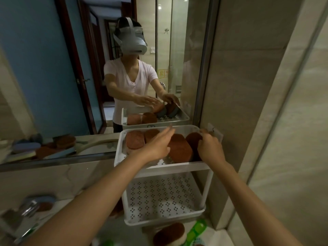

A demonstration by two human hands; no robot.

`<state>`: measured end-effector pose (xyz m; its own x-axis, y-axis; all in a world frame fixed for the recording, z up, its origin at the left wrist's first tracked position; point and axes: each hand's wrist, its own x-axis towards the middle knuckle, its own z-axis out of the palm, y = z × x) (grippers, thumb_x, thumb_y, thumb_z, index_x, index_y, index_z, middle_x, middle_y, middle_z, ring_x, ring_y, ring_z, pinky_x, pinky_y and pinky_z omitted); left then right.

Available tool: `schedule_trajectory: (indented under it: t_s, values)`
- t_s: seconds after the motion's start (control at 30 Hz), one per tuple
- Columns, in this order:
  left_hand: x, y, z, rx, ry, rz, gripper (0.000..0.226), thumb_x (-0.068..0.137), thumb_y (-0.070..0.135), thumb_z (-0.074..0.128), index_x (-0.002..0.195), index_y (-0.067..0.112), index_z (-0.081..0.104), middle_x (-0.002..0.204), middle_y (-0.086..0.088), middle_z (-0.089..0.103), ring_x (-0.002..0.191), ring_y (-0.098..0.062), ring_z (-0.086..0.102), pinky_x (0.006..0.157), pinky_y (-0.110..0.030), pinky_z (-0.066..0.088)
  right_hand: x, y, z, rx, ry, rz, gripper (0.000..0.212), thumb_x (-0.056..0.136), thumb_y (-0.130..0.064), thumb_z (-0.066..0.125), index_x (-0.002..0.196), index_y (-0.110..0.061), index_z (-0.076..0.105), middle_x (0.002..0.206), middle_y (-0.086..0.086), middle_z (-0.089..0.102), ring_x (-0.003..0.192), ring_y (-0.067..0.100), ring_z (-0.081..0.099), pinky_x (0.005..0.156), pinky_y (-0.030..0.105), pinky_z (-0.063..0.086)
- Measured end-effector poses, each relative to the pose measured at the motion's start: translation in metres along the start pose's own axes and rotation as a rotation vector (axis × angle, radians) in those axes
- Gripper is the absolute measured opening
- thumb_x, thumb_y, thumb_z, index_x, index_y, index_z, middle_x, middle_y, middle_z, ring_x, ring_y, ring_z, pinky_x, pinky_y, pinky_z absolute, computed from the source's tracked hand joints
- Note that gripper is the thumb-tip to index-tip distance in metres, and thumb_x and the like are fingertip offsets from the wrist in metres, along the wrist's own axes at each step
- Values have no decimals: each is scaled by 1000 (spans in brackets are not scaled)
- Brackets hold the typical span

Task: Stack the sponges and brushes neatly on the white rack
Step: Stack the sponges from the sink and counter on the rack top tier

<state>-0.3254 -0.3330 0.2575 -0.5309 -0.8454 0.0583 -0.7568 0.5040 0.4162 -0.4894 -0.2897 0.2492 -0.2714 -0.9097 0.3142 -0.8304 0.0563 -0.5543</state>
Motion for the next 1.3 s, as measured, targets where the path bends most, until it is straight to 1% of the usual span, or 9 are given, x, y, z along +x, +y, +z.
schedule_trajectory:
  t_s: [0.1, 0.2, 0.37, 0.57, 0.77, 0.9, 1.0, 1.1, 1.3]
  values:
    - [5, -6, 0, 79, -16, -94, 51, 96, 11, 43, 145, 7, 27, 153, -13, 24, 142, -26, 25, 114, -34, 24, -3, 0, -3, 130, -19, -97, 38, 93, -11, 46, 131, -11, 49, 117, 12, 62, 107, 24, 59, 92, 36, 50]
    - [5, -13, 4, 135, 3, -135, 30, 95, 7, 40, 122, 4, 52, 129, -16, 51, 119, -28, 48, 97, -36, 40, -6, 1, -3, 8, -203, -237, 42, 89, -29, 55, 130, -20, 51, 129, 4, 56, 119, 20, 51, 97, 31, 41]
    - [2, -14, 4, 238, 56, -142, 35, 95, 13, 40, 128, 7, 49, 131, -13, 49, 120, -29, 48, 94, -38, 42, -4, 6, -1, -221, -314, -195, 64, 83, -59, 52, 136, -25, 42, 146, 2, 36, 134, 24, 34, 107, 40, 36]
    - [1, -16, 7, 407, 45, -137, 40, 98, 23, 34, 136, 14, 42, 132, -14, 47, 118, -33, 48, 91, -41, 40, -6, -9, 9, -404, -171, -118, 47, 92, -46, 43, 130, -19, 51, 156, 10, 15, 146, 31, 2, 117, 55, 9]
    - [0, -7, 7, 401, 70, -121, 41, 98, 21, 32, 138, 14, 38, 138, -14, 41, 126, -34, 40, 101, -44, 33, -9, -17, 19, -313, -155, -158, 36, 95, -29, 44, 125, -12, 57, 153, 9, 25, 143, 29, 16, 117, 54, 11]
    - [-4, -3, 1, 258, 7, 59, 45, 95, 12, 34, 140, 13, 38, 143, -8, 41, 133, -23, 36, 109, -36, 29, -7, -16, 12, -120, -142, -237, 30, 95, -10, 42, 113, -4, 65, 140, 13, 47, 131, 27, 39, 111, 34, 29]
    - [-3, 3, -1, 246, -83, 82, 46, 96, 32, 35, 141, 20, 38, 146, -6, 43, 131, -22, 42, 108, -38, 32, -6, -12, 3, -73, -201, -201, 30, 89, 1, 45, 112, 0, 65, 139, 16, 46, 131, 26, 39, 107, 27, 30]
    - [1, 5, 0, 339, -116, 74, 61, 90, 56, 39, 141, 23, 34, 145, -3, 42, 130, -23, 42, 107, -42, 30, -4, -5, 3, -99, -171, -141, 23, 86, 1, 49, 103, -2, 65, 125, 14, 53, 116, 27, 51, 89, 24, 40]
    - [6, -3, 2, 363, -71, 37, 69, 83, 54, 54, 138, 21, 31, 136, -7, 45, 123, -26, 45, 92, -38, 39, 3, -16, 4, 24, -87, -90, 32, 90, 4, 43, 119, 0, 58, 127, 15, 55, 118, 26, 51, 95, 26, 41]
